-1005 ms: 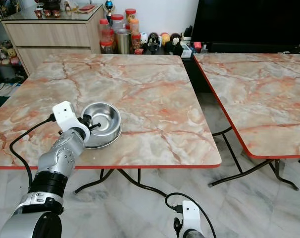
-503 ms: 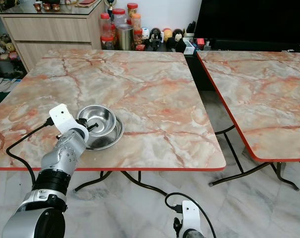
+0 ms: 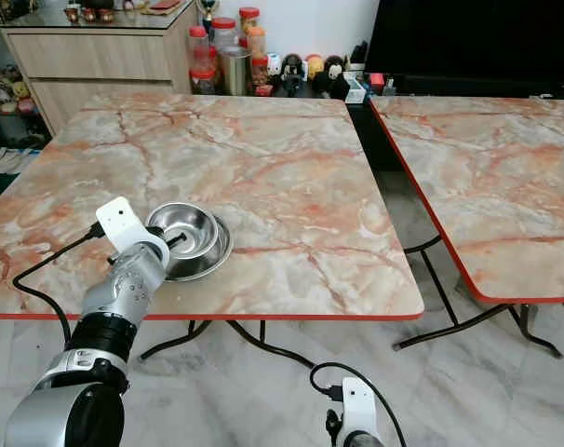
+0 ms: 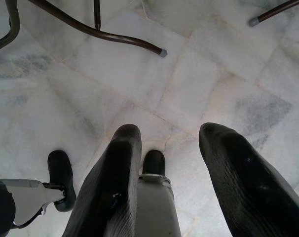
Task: Setting the table
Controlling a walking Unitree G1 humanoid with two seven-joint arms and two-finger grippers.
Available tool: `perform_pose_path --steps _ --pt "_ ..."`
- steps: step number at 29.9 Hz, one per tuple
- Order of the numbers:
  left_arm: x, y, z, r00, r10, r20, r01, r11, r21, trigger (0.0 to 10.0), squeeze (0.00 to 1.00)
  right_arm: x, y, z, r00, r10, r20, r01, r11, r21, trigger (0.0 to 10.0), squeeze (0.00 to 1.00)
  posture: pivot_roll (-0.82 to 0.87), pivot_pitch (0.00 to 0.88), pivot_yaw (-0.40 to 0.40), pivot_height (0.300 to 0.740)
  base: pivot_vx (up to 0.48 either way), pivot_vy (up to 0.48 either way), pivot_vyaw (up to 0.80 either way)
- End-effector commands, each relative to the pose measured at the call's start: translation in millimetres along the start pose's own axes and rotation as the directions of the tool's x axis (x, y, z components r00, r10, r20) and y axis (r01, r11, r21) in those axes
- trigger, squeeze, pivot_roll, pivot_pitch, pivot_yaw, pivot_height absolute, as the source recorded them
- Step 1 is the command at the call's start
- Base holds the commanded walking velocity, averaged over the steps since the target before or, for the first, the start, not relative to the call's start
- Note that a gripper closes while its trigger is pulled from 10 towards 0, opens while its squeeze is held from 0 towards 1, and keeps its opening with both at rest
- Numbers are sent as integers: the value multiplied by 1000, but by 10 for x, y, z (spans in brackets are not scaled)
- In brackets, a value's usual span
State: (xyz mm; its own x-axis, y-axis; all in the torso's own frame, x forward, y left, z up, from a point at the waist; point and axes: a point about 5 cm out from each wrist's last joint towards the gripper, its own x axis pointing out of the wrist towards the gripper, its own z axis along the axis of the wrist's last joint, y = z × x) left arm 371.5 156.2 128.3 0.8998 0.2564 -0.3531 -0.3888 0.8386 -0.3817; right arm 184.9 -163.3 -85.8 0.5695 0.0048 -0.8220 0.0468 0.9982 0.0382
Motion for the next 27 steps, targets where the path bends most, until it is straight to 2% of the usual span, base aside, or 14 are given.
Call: perform_pose_path --steps 1,19,20,21,22,23,25,26,27 --pt "4 -80 67 1000 -3 19 3 1000 20 10000 0 -3 -4 -15 1000 -2 -5 2 1000 3 10000 0 15 0 -30 740 0 0 0" --pt "14 -67 27 1000 25 3 -25 999 35 10000 12 -6 -10 -33 1000 -3 -9 3 1000 6 10000 0 14 0 -29 740 0 0 0" --pt "14 -64 25 1000 28 2 -28 999 36 10000 329 -6 -10 -34 1000 -3 -9 3 1000 5 10000 0 12 0 -28 740 0 0 0" --pt "15 -62 24 1000 30 2 -30 999 37 10000 329 -6 -10 -35 1000 -3 -9 3 1000 5 10000 0 12 0 -28 740 0 0 0" --pt "16 -59 22 999 32 1 -32 999 39 10000 733 -7 -10 -36 1000 -3 -9 4 1000 6 10000 0 12 0 -28 740 0 0 0" --pt "17 -57 22 999 34 0 -34 999 40 10000 773 -7 -10 -36 1000 -4 -9 4 1000 6 10000 0 13 0 -28 740 0 0 0" --pt "19 -52 23 999 40 -1 -40 998 44 10000 741 -6 -10 -35 1000 -4 -9 4 1000 6 10000 0 12 0 -28 740 0 0 0" --pt "20 -51 22 999 40 -1 -40 998 44 10000 710 -6 -10 -35 1000 -5 -9 5 1000 7 10000 0 12 0 -28 740 0 0 0" --pt "20 -51 23 999 41 -1 -41 998 44 10000 584 -6 -10 -34 1000 -4 -9 4 1000 7 10000 0 13 0 -27 740 0 0 0"
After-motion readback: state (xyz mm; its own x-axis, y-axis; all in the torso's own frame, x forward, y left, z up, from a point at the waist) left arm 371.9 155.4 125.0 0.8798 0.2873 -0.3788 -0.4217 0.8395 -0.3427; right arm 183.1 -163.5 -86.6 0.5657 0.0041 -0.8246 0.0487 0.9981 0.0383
